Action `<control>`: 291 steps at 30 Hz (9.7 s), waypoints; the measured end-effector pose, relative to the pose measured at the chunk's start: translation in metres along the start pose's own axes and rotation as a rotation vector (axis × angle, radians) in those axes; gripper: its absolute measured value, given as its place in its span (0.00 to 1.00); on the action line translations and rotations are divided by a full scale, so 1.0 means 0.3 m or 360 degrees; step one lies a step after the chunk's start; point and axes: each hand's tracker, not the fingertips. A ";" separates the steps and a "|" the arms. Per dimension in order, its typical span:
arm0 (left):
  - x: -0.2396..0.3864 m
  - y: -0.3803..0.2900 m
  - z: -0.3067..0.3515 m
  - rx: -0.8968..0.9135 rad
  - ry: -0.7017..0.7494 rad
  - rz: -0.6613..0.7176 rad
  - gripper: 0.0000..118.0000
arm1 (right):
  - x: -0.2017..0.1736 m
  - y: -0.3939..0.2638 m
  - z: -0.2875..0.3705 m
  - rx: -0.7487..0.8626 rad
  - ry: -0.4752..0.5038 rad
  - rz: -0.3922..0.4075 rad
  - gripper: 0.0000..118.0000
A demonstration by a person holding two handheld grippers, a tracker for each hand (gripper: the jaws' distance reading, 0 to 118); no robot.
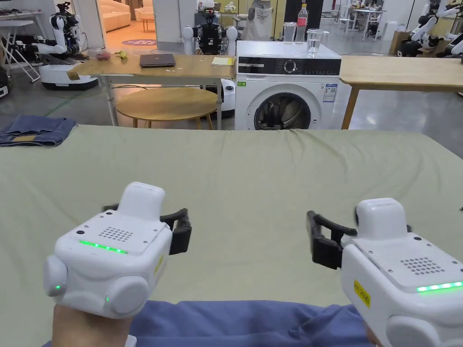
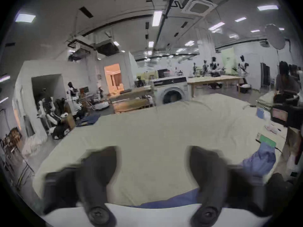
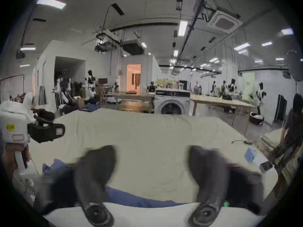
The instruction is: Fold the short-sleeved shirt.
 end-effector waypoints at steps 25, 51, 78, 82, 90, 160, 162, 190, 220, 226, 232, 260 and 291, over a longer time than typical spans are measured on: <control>-0.695 -0.899 0.060 -0.0350 -0.0440 0.2079 1.00 | -0.088 -0.114 -0.021 -0.0170 0.0094 -0.0068 0.00; -0.541 -0.485 0.013 -0.0212 0.0052 0.0763 0.01 | -0.048 -0.145 0.013 -0.0187 0.0058 -0.0092 0.00; -0.075 -0.320 -0.074 -0.0397 -0.0406 0.0463 0.87 | 0.044 -0.224 0.053 -0.0204 0.0059 -0.0215 0.00; -0.120 -0.443 -0.160 -0.0629 -0.0435 0.0679 0.21 | 0.044 -0.241 0.049 -0.0222 0.0073 -0.0238 0.00; 0.093 -0.555 -0.221 -0.0705 -0.0806 0.0750 0.14 | 0.084 -0.269 0.051 -0.0269 0.0059 -0.0278 0.00; 0.468 -0.484 -0.059 -0.0231 -0.0288 -0.0889 0.41 | 0.128 -0.315 0.085 -0.0308 0.0027 -0.0318 0.00; 0.424 -0.420 -0.006 -0.0154 -0.0420 -0.0660 0.81 | 0.131 -0.315 0.083 -0.0309 0.0024 -0.0312 0.00; 0.203 -0.542 -0.127 -0.0650 -0.1141 0.1009 0.00 | -0.098 -0.379 -0.130 -0.0711 0.0554 -0.0566 0.00; -0.359 -0.724 -0.216 -0.0583 -0.0972 0.1703 0.24 | -0.090 -0.472 -0.147 -0.0839 0.0535 -0.0580 0.00; -0.897 -0.746 -0.154 -0.0591 -0.0635 0.1574 0.24 | -0.141 -0.458 -0.138 -0.0838 0.0532 -0.0510 0.00; -1.345 -0.733 -0.139 -0.0654 -0.0333 0.1447 0.24 | -0.209 -0.486 -0.151 -0.0893 0.0527 -0.0497 0.00; -1.113 -0.474 0.202 -0.0199 0.0193 0.1022 0.05 | -0.180 -0.314 -0.061 -0.0652 0.0572 -0.0438 0.00; -0.032 0.293 0.142 0.0357 0.0125 0.0143 0.10 | -0.031 0.380 -0.031 0.0235 -0.0039 0.0002 0.18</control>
